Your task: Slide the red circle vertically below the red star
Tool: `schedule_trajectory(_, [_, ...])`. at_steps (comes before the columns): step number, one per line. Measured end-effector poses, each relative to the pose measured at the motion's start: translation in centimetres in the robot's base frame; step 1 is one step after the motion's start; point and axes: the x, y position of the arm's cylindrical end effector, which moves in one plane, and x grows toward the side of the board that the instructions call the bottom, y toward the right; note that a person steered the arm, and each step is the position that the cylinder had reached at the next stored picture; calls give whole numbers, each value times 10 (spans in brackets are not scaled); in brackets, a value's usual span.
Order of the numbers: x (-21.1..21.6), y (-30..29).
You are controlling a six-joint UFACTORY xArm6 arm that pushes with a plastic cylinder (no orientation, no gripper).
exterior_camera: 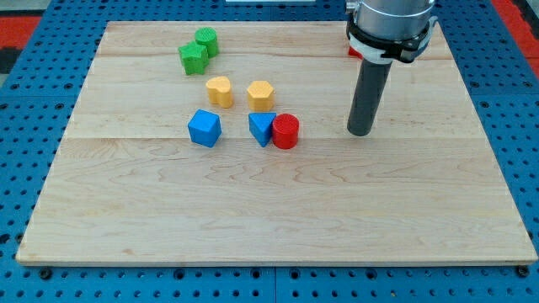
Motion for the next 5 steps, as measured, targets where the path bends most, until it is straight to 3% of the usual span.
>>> schedule_trajectory(2, [-5,-11])
schedule_trajectory(3, [15,-4])
schedule_trajectory(4, [49,-46])
schedule_trajectory(5, [46,-113])
